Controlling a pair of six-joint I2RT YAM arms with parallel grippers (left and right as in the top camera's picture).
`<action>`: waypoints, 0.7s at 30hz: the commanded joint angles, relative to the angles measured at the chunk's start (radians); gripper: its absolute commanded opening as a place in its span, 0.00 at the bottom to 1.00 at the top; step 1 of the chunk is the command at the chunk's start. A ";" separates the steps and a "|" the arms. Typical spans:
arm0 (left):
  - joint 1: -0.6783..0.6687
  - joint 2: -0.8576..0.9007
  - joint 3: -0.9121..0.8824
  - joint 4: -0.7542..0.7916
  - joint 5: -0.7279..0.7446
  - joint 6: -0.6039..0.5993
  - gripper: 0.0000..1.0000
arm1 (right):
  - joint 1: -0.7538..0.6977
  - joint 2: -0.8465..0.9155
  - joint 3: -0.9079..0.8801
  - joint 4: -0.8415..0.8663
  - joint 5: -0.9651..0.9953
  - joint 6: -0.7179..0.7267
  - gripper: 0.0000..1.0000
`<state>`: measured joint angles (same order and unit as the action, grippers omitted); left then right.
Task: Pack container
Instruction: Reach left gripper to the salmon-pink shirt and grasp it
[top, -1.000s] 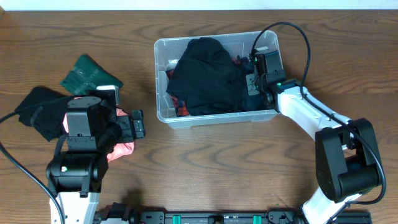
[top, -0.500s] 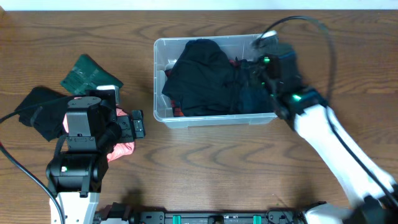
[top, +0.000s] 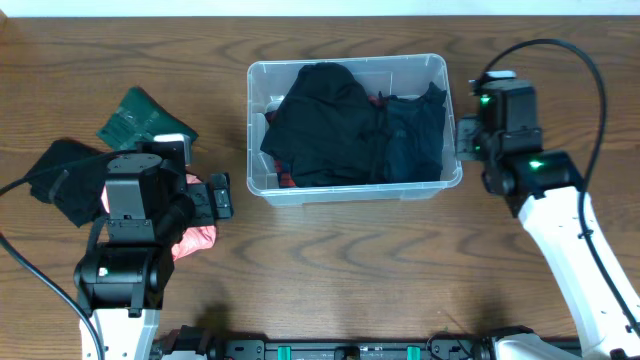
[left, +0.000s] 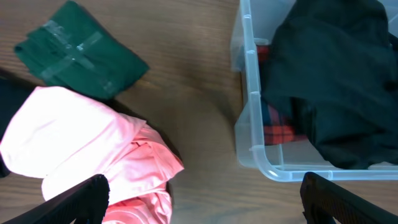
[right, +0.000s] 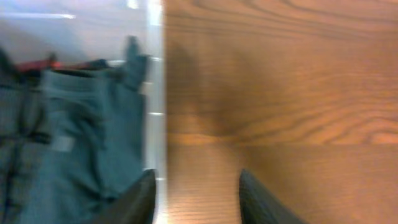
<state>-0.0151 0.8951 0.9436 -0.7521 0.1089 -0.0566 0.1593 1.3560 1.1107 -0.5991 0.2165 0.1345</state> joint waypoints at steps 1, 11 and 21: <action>0.058 -0.001 0.023 0.006 -0.085 -0.054 0.98 | -0.070 -0.003 0.000 -0.018 -0.035 0.029 0.58; 0.470 0.194 0.023 0.013 -0.082 -0.193 0.98 | -0.206 -0.003 0.000 -0.074 -0.094 0.006 0.77; 0.648 0.646 0.023 0.104 0.138 -0.126 1.00 | -0.209 -0.003 0.000 -0.074 -0.093 0.006 0.77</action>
<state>0.6128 1.4548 0.9489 -0.6655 0.1364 -0.2245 -0.0418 1.3560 1.1107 -0.6727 0.1265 0.1486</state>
